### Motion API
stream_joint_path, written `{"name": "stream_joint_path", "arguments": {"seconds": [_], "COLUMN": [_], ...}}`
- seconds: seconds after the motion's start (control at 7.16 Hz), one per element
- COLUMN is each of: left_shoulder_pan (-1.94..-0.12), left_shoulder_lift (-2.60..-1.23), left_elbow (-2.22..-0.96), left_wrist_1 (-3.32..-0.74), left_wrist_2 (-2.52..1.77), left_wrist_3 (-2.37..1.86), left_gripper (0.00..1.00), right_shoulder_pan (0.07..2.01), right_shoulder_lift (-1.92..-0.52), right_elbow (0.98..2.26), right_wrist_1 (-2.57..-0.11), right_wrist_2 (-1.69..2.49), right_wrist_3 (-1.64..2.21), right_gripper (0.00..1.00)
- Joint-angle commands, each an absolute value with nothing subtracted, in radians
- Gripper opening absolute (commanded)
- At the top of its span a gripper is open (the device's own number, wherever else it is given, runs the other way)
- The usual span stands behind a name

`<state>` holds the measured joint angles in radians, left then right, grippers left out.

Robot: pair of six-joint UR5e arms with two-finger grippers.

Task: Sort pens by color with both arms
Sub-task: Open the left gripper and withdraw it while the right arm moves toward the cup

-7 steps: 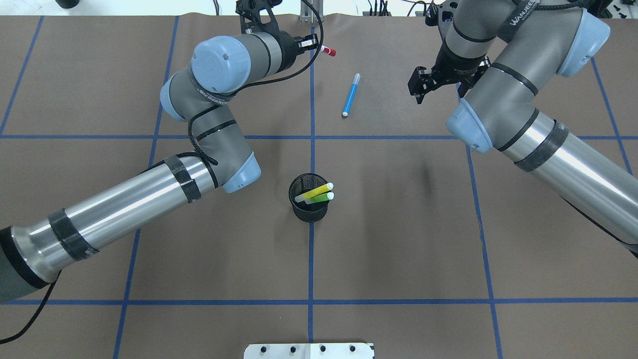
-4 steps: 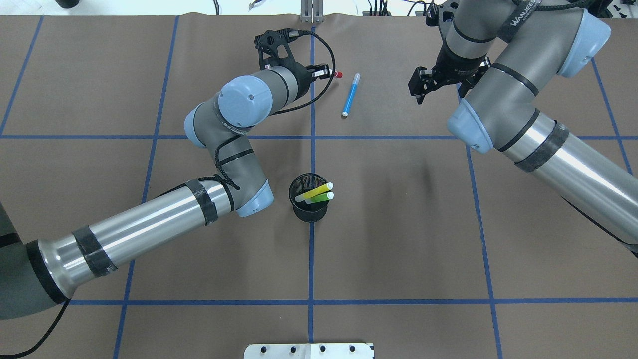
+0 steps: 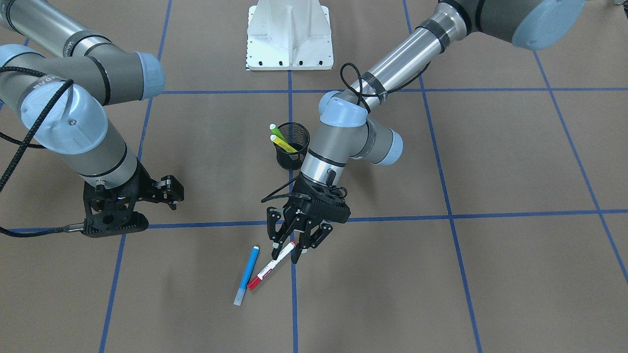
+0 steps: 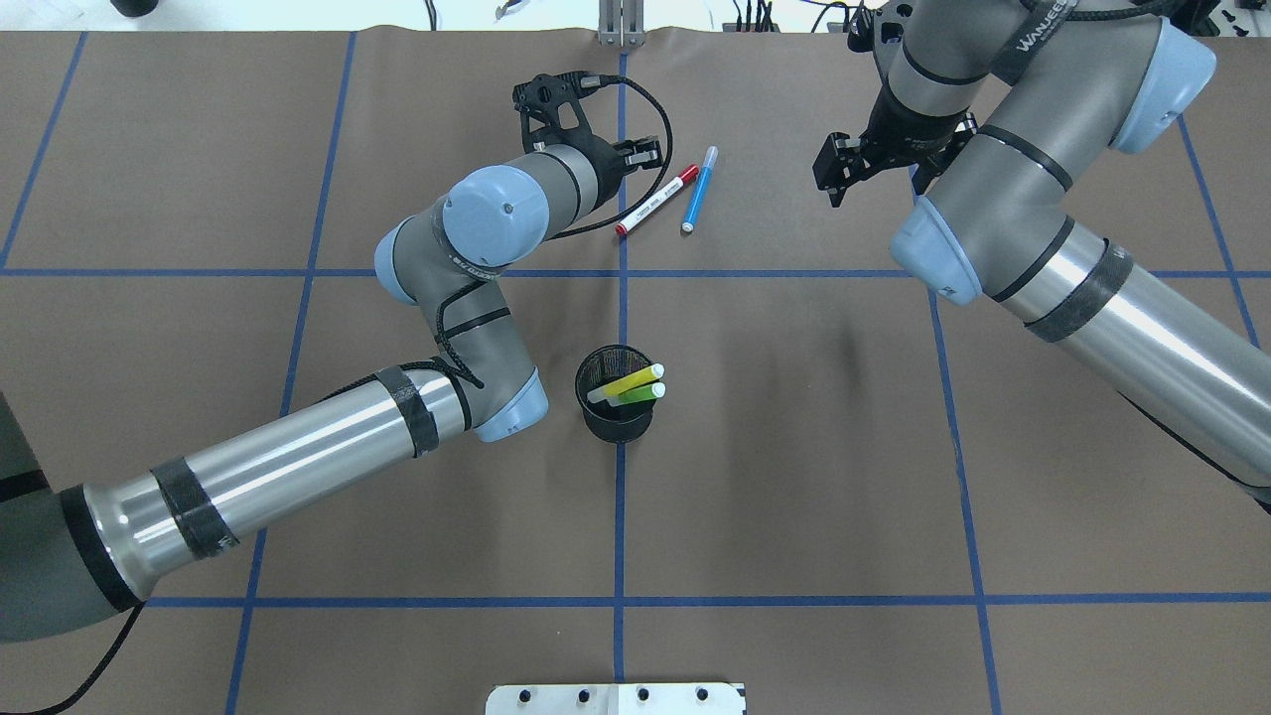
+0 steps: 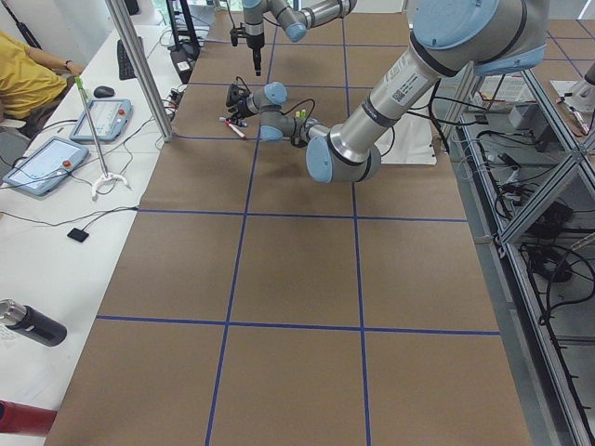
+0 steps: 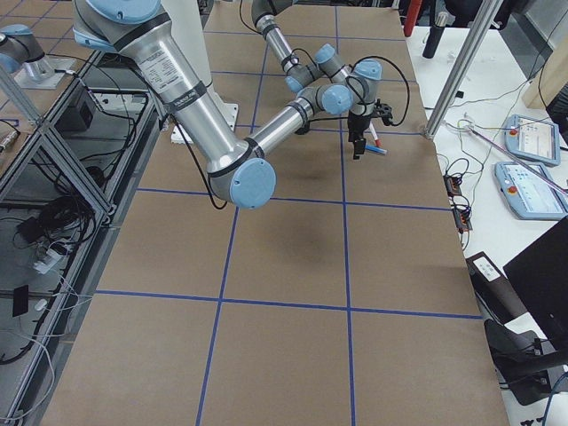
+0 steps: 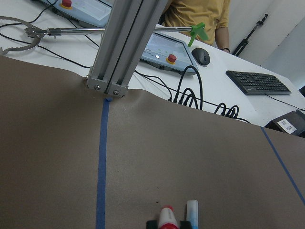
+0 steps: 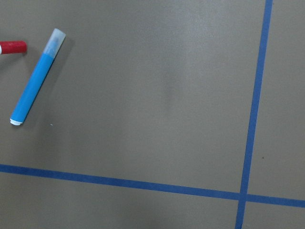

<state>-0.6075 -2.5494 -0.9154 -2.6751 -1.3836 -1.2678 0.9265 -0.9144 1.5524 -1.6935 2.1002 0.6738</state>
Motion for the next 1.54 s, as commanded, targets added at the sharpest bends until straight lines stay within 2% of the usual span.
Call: {"name": "stream_joint_path", "arguments": {"seconds": [0.0, 0.28, 0.42, 0.84, 1.12, 1.4], "left_shoulder_pan": [-0.609, -0.624, -0.65, -0.786, -0.885, -0.954], "left_shoulder_lift": [-2.549, -2.549, -2.537, -2.404, -2.312, -2.238], "left_elbow": [-0.917, -0.937, -1.012, -1.365, -1.607, -1.706], "left_wrist_1": [-2.675, -2.654, -2.549, -2.111, -1.777, -1.628], "left_wrist_2": [-1.388, -1.437, -1.518, -1.892, -2.1, -2.219], "left_wrist_3": [-1.267, -1.258, -1.252, -1.115, -0.911, -0.711], "left_gripper": [0.99, 0.98, 0.98, 0.98, 0.98, 0.98], "right_shoulder_pan": [0.927, 0.927, 0.927, 0.925, 0.882, 0.78], "right_shoulder_lift": [-0.913, -0.907, -0.91, -0.913, -0.914, -0.907], "right_elbow": [1.552, 1.557, 1.581, 1.63, 1.707, 1.781], "right_wrist_1": [-1.694, -1.692, -1.693, -1.694, -1.694, -1.69], "right_wrist_2": [2.1, 2.102, 2.114, 2.152, 2.154, 2.146], "right_wrist_3": [0.675, 0.68, 0.684, 0.739, 0.866, 1.068], "right_gripper": [0.99, 0.99, 0.99, 1.0, 0.99, 0.99]}}
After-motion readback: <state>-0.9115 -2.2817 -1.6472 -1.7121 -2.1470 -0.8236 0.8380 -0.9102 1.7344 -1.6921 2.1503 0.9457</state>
